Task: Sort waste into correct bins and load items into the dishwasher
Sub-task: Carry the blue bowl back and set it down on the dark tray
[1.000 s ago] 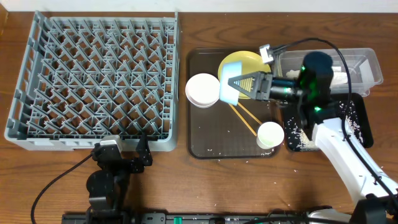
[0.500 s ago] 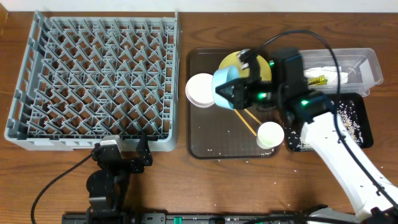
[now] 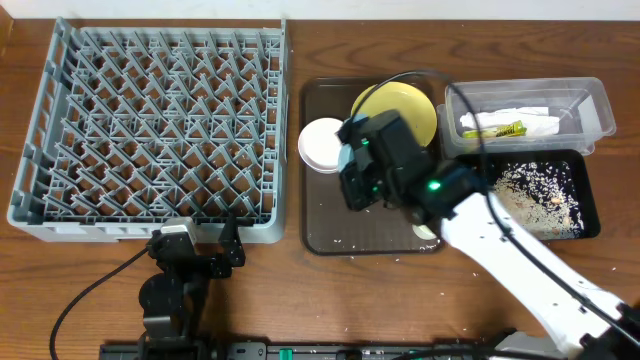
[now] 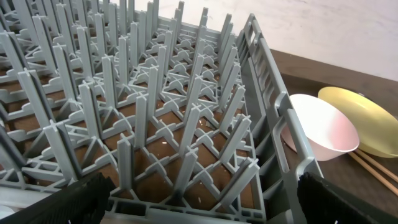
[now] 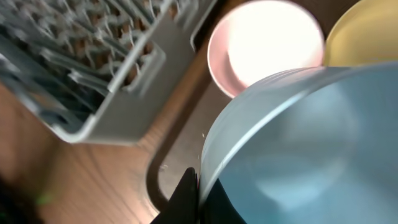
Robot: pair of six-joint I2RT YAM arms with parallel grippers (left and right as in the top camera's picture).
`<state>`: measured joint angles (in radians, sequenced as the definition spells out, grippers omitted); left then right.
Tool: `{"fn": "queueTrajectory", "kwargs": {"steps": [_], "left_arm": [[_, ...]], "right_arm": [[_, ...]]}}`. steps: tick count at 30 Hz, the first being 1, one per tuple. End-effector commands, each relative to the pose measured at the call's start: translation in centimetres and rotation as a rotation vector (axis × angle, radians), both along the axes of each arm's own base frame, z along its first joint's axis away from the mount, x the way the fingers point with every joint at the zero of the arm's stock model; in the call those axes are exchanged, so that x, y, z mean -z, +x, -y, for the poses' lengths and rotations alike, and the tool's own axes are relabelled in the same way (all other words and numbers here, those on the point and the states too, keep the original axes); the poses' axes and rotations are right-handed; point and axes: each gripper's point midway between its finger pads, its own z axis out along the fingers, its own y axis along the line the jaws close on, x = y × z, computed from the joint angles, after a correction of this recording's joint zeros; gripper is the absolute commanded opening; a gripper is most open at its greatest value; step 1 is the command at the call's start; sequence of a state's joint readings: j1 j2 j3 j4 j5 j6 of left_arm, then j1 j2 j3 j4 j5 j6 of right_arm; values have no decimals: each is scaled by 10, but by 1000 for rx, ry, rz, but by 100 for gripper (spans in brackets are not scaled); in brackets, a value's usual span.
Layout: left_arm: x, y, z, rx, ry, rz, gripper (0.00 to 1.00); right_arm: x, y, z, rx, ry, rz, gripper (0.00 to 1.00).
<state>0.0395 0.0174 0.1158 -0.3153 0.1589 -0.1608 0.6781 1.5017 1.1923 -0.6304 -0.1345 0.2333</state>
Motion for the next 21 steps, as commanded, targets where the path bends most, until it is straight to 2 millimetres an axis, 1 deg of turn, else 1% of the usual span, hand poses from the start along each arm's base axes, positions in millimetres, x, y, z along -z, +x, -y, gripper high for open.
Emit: {"fn": "queueTrajectory", "kwargs": {"steps": [1, 8, 14, 17, 19, 21], "left_arm": [[11, -2, 1, 5, -11, -33, 98], [11, -2, 1, 5, -11, -33, 98], [11, -2, 1, 5, -11, -33, 98], [11, -2, 1, 6, -11, -33, 98], [11, -2, 1, 6, -11, -33, 98], [11, -2, 1, 6, -11, -33, 98]], "right_arm": [[13, 3, -5, -19, -89, 28, 1], [64, -14, -21, -70, -176, -84, 1], [101, -34, -23, -58, -243, -202, 1], [111, -38, -24, -62, -263, -224, 1], [111, -38, -23, -55, -262, -227, 1], [111, -38, -23, -54, -260, -229, 5]]}}
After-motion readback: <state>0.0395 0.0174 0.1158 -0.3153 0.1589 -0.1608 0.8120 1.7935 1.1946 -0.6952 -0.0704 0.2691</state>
